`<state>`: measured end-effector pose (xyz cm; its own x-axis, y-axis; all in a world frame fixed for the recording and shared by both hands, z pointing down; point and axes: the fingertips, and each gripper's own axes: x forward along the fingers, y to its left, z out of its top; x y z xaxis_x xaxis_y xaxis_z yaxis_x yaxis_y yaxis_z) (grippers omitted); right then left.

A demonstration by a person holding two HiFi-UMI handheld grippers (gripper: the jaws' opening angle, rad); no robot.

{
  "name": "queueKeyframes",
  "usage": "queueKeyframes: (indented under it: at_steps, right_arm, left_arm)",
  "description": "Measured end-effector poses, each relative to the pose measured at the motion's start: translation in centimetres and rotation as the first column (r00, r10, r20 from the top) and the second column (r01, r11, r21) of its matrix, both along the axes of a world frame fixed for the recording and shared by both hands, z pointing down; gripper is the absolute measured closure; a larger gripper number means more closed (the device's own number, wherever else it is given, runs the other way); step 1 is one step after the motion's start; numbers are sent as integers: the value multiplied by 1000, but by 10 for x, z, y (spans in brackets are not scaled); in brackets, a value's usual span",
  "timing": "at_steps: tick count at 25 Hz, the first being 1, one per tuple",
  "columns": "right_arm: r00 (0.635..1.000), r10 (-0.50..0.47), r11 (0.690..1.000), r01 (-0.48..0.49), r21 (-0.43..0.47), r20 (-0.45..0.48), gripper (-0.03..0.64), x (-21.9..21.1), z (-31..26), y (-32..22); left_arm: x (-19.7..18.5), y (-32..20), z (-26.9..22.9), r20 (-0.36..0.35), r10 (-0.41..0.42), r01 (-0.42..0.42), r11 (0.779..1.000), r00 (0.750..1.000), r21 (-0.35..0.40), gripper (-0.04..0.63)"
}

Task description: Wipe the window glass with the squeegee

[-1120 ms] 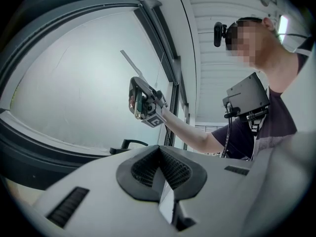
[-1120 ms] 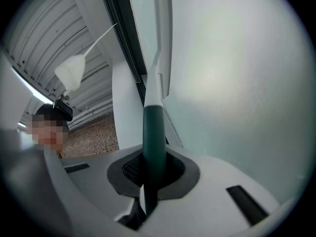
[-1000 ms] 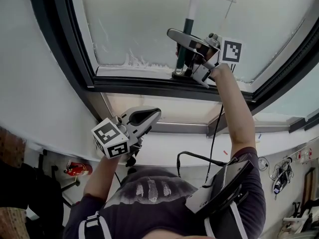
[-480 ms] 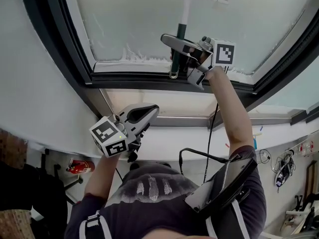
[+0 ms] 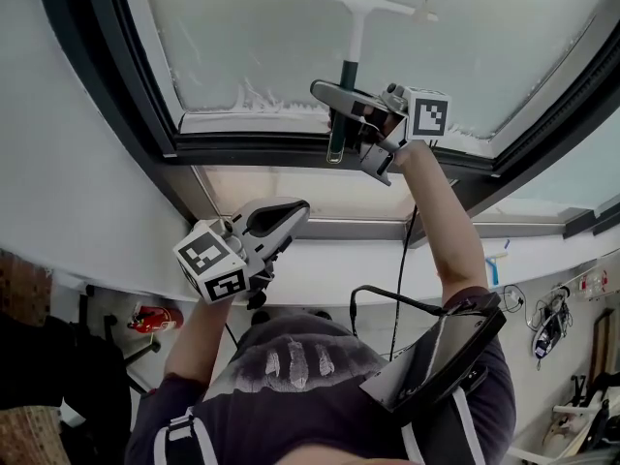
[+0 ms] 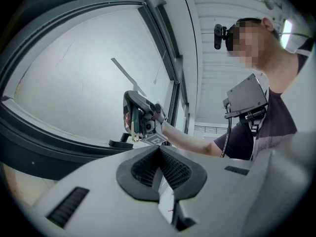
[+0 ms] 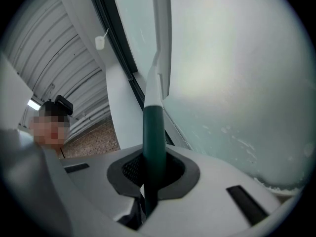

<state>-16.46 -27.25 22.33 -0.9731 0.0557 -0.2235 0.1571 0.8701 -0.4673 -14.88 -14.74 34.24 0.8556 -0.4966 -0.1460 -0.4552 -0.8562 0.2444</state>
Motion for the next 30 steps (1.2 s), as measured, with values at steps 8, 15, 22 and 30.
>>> queueKeyframes:
  at_steps: [8, 15, 22, 30]
  right_arm:
    - [1000, -6, 999, 6, -53, 5, 603, 2, 31, 4]
    - [999, -22, 994, 24, -106, 27, 603, 1, 53, 16]
    - [1000, -8, 991, 12, -131, 28, 603, 5, 72, 10]
    - [998, -46, 985, 51, -166, 32, 603, 2, 74, 14]
  left_arm:
    - [1, 1, 6, 2, 2, -2, 1000, 1000, -14, 591]
    - [-3, 9, 8, 1, 1, -1, 1000, 1000, -8, 589]
    - [-4, 2, 6, -3, 15, -15, 1000, 1000, -17, 591]
    - [-4, -5, 3, -8, 7, -7, 1000, 1000, -13, 591]
